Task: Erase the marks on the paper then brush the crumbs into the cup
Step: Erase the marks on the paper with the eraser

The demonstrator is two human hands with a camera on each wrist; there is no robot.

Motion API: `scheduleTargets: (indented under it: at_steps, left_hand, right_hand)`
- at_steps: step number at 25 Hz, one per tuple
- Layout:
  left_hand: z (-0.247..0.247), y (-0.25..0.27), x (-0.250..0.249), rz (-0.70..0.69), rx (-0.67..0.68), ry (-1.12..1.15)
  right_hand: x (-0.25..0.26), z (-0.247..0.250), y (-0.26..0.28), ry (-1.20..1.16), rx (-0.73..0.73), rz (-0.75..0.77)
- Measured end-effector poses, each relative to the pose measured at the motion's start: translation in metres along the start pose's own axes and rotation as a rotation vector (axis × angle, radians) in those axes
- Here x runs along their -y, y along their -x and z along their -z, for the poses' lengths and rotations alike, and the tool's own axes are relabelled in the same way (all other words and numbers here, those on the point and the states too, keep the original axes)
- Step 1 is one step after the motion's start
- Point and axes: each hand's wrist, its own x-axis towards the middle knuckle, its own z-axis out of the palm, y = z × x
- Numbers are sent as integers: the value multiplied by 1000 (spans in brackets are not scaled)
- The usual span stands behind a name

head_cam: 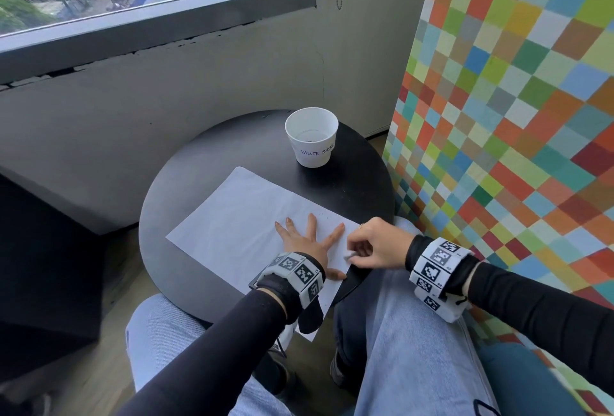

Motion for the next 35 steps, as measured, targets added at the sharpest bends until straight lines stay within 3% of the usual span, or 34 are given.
scheduleTargets:
  at_steps: [2, 6, 8, 11, 16, 19, 22, 28, 32, 35]
  left_hand:
    - [0, 0, 0, -4, -3, -2]
    - [-1, 0, 3, -27, -2, 16]
    - [-2, 0, 7, -42, 4, 8]
    - [-4, 2, 17, -76, -2, -45]
    - [-15, 11, 37, -138, -60, -173]
    - [-16, 13, 37, -173, -75, -152]
    - [-15, 10, 29, -183, -67, -5]
    - [-17, 3, 24, -159, -34, -5]
    - [-16, 3, 24, -164, -5, 10]
    - [-14, 4, 24, -152, 5, 9]
  right_hand:
    - [-5, 4, -1, 15, -29, -46]
    - [-22, 28, -5, -91, -362, -276]
    - [-20, 32, -3, -144, -419, -299]
    - [-14, 31, 1, -152, -372, -268]
    - [-4, 9, -1, -85, -128, -166]
    - [0, -2, -5, -7, -58, -126]
    - [0, -1, -7, 3, -65, -134]
    - [8, -5, -5, 25, -2, -16]
    - [2, -2, -8, 27, -96, -105]
    - [9, -6, -5, 19, -3, -12]
